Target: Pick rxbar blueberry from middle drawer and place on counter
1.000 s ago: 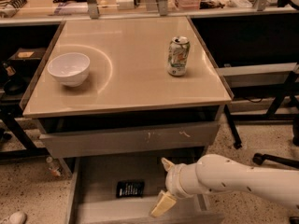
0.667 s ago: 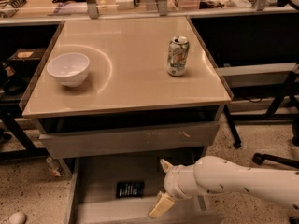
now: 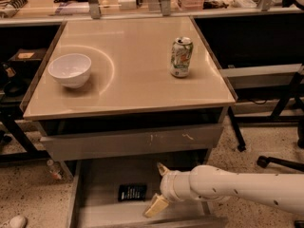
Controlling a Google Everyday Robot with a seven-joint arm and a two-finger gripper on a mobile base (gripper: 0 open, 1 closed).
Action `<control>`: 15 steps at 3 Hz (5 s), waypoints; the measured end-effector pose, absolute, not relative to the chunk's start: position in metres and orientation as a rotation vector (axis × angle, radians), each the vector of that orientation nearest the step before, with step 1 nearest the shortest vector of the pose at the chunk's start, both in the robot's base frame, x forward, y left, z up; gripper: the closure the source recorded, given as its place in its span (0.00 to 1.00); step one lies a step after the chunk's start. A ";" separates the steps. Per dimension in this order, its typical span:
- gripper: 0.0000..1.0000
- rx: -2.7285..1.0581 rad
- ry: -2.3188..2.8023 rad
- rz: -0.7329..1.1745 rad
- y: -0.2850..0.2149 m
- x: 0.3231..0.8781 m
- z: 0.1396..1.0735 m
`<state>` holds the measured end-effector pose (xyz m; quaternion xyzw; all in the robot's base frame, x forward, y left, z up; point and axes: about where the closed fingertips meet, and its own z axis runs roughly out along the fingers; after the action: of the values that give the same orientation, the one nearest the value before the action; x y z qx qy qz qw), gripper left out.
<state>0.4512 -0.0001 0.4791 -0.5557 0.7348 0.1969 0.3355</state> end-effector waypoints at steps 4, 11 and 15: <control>0.00 -1.484 1.815 0.553 0.038 0.471 0.456; 0.19 -1.573 1.823 0.657 0.073 0.487 0.356; 1.00 -1.573 1.823 0.657 0.073 0.487 0.356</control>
Offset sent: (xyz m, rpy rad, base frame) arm 0.0272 0.0340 -0.0153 0.0767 -0.0596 0.0178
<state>0.4872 0.0730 0.3563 -0.5977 0.6928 0.2496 0.3171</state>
